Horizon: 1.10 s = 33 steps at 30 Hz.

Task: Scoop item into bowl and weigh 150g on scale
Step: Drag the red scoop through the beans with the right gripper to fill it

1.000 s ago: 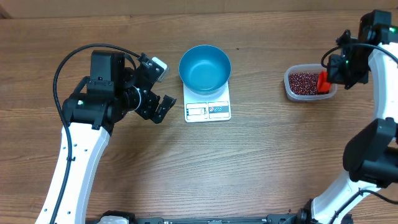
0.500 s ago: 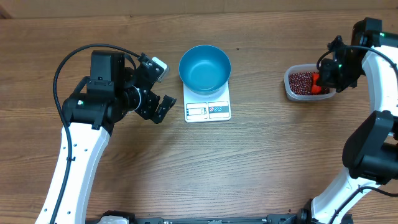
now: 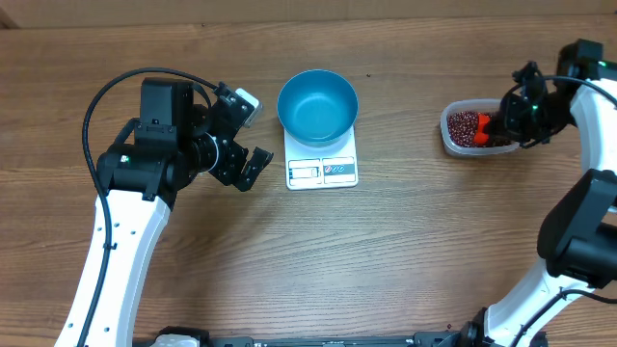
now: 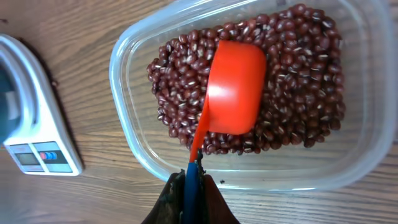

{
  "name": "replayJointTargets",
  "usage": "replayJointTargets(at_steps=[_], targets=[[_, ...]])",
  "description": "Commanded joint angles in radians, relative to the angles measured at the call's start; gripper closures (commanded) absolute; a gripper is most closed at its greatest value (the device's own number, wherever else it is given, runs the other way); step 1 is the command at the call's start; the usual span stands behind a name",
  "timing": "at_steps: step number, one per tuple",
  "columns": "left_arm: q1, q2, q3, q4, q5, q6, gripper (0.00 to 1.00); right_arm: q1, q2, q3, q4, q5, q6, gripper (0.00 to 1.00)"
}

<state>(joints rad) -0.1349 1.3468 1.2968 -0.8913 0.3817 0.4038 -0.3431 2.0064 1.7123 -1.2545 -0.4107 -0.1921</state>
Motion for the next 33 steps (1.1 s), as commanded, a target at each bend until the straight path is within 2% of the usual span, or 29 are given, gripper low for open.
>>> replayJointTargets(at_steps=[1, 9, 19, 33], targets=[[0.003, 0.007, -0.002, 0.002, 0.0, 0.027, 0.0, -0.027, 0.016, -0.011, -0.015, -0.144, -0.042, 0.96], [0.003, 0.007, -0.002, 0.002, 0.0, 0.027, 0.01, -0.107, 0.017, -0.023, -0.024, -0.267, -0.051, 0.96], [0.003, 0.007, -0.002, 0.002, 0.0, 0.027, 0.0, -0.192, 0.017, -0.16, 0.066, -0.408, -0.052, 0.96], [0.003, 0.007, -0.002, 0.002, 0.0, 0.027, 0.0, -0.224, 0.017, -0.225, 0.115, -0.591, -0.04, 0.96]])
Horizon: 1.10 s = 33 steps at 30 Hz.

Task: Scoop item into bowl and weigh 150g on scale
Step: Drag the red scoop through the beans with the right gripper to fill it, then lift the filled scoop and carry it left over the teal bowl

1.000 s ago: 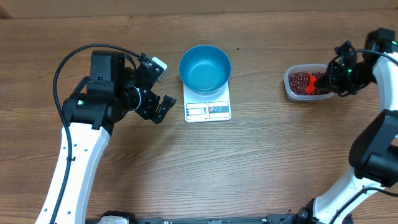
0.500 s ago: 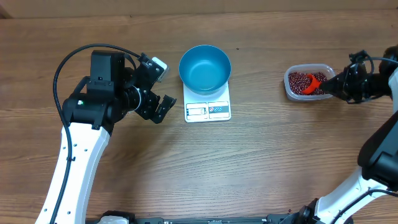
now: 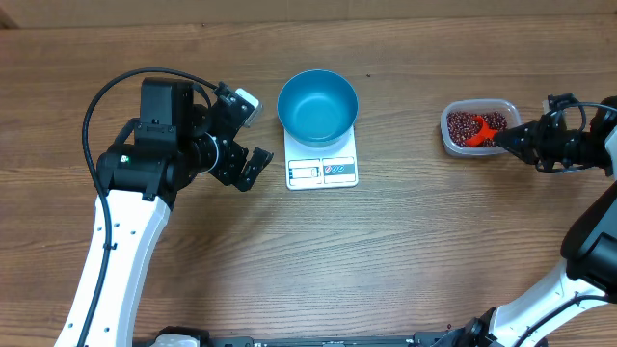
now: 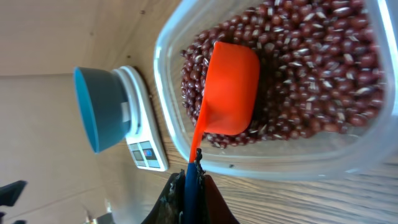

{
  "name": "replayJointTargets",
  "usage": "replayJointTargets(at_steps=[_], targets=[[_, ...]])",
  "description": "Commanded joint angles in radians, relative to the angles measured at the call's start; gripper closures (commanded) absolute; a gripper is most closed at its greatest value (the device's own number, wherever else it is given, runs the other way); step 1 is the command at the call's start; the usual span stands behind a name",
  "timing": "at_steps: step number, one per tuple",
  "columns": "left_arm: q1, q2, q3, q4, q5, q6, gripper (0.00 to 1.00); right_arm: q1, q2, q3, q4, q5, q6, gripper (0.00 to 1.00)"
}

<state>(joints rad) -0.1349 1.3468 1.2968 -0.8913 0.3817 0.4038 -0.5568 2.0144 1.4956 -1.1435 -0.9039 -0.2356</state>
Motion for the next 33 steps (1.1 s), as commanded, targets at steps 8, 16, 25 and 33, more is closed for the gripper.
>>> replayJointTargets(at_steps=[8, 16, 25, 33], targets=[[0.003, 0.007, -0.002, 0.002, 0.0, 0.027, 0.0, -0.092, 0.009, -0.009, -0.003, -0.156, 0.003, 0.96], [0.003, 0.007, -0.002, 0.002, 0.0, 0.027, 0.01, -0.157, 0.009, -0.009, -0.036, -0.158, -0.001, 0.96], [0.003, 0.007, -0.002, 0.002, 0.0, 0.027, 0.01, -0.156, 0.009, -0.009, -0.107, -0.291, -0.099, 0.96], [0.003, 0.007, -0.002, 0.002, 0.0, 0.027, 0.0, -0.137, 0.008, -0.009, -0.215, -0.352, -0.232, 0.96]])
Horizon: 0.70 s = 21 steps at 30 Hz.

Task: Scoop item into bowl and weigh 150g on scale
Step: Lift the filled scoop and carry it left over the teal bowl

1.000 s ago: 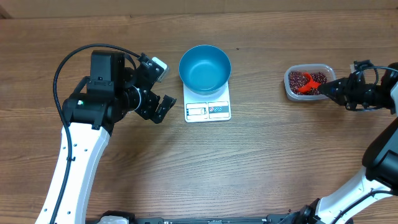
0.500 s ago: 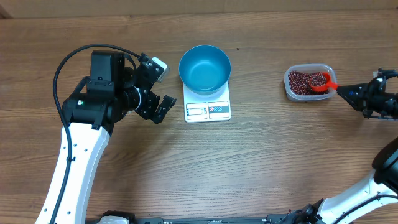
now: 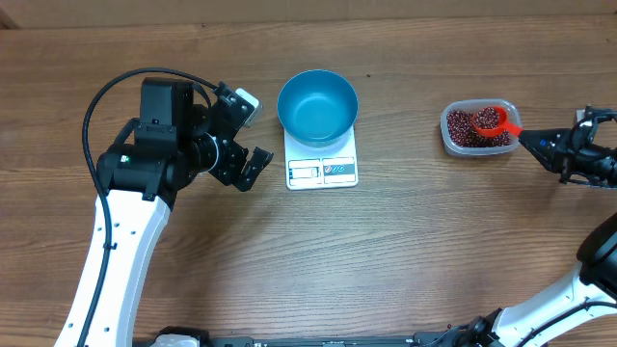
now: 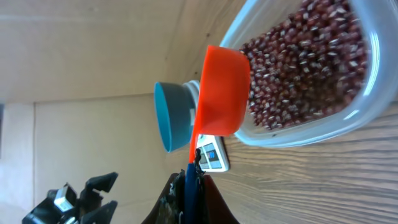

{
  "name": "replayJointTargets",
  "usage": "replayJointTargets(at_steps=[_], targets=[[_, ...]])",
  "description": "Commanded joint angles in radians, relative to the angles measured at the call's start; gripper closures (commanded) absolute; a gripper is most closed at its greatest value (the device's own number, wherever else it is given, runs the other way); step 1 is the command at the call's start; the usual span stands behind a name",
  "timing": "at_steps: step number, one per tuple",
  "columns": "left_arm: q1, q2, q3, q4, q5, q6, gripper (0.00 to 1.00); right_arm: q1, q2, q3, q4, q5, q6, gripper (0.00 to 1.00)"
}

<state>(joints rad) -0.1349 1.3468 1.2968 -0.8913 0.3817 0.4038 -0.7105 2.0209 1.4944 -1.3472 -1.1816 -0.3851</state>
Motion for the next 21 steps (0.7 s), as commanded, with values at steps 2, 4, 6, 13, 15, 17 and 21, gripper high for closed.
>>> replayJointTargets(at_steps=[2, 4, 6, 13, 15, 17, 21], targets=[[0.003, 0.007, -0.002, 0.002, 0.0, 0.027, 0.0, 0.034, 0.002, -0.008, -0.021, -0.086, -0.096, 0.96], [0.003, 0.007, -0.002, 0.002, 0.0, 0.027, 0.0, 0.055, 0.002, -0.008, -0.021, -0.086, -0.096, 0.96], [0.003, 0.007, -0.002, 0.002, 0.0, 0.027, 0.0, 0.079, 0.002, -0.008, -0.023, -0.086, -0.095, 0.96], [0.003, 0.007, -0.002, 0.002, 0.0, 0.027, 0.01, 0.193, 0.002, -0.006, -0.023, -0.113, -0.094, 0.96], [0.003, 0.007, -0.002, 0.002, 0.0, 0.027, 0.01, 0.23, 0.002, -0.006, -0.021, -0.125, -0.09, 0.96], [0.003, 0.007, -0.002, 0.002, 0.0, 0.027, 0.0, 0.263, 0.002, -0.005, -0.016, -0.136, -0.088, 0.96], [0.003, 0.007, -0.002, 0.002, 0.0, 0.027, 0.0, 0.33, 0.002, 0.025, -0.01, -0.14, -0.065, 0.96]])
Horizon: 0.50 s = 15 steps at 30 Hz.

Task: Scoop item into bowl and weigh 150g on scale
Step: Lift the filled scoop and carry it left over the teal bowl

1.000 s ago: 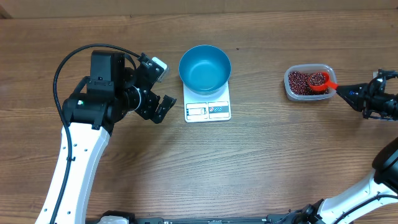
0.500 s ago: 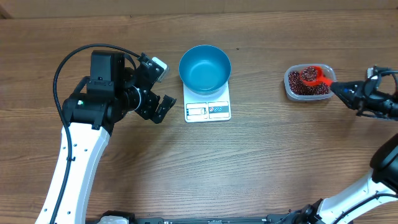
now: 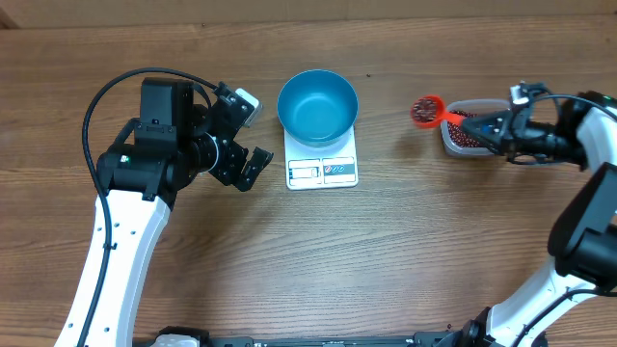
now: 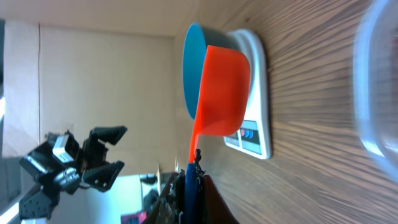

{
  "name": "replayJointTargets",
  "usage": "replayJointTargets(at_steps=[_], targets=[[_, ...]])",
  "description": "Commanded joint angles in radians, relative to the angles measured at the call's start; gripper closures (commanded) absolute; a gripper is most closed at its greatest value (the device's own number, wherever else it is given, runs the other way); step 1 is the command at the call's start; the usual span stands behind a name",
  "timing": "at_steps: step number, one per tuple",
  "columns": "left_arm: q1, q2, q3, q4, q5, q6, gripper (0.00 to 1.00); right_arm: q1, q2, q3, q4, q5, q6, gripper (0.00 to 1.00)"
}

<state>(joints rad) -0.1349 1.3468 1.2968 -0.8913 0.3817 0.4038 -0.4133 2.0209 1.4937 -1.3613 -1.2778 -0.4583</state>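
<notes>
The orange scoop (image 3: 426, 109) carries red beans and hangs over the bare table between the scale and the bean tub. My right gripper (image 3: 488, 125) is shut on its handle, seen from behind in the right wrist view as the scoop (image 4: 221, 90) with my right gripper (image 4: 189, 180) below it. The blue bowl (image 3: 317, 104) is empty and stands on the white scale (image 3: 322, 170); the right wrist view shows bowl (image 4: 189, 68) and scale (image 4: 252, 124) beyond the scoop. A clear tub of red beans (image 3: 472, 133) lies under my right arm. My left gripper (image 3: 249, 135) stands open left of the scale.
The left arm (image 3: 154, 164) takes up the table's left side. The right arm (image 3: 578, 193) runs down the right edge. Bare wooden tabletop (image 3: 386, 251) lies in front of the scale.
My right gripper has carried the bean-filled scoop left, out of the tub to a spot over the table between tub and bowl. The left arm has not moved.
The scoop first lay bowl-down on the beans in the tub, held by my right gripper. It then tilted in the beans, came up loaded over the tub, and now hangs left of the tub toward the bowl. The left arm stayed still throughout.
</notes>
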Motion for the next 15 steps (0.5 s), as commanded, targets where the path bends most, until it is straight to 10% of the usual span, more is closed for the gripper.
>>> replayJointTargets(at_steps=[1, 15], targets=[[0.003, 0.007, -0.002, 0.002, 0.0, 0.027, 0.0, 0.05, 0.002, 0.036, 0.01, -0.045, 0.024, 0.96], [0.003, 0.007, -0.002, 0.002, 0.0, 0.027, 0.01, 0.245, 0.002, 0.175, 0.136, 0.029, 0.259, 0.96]])
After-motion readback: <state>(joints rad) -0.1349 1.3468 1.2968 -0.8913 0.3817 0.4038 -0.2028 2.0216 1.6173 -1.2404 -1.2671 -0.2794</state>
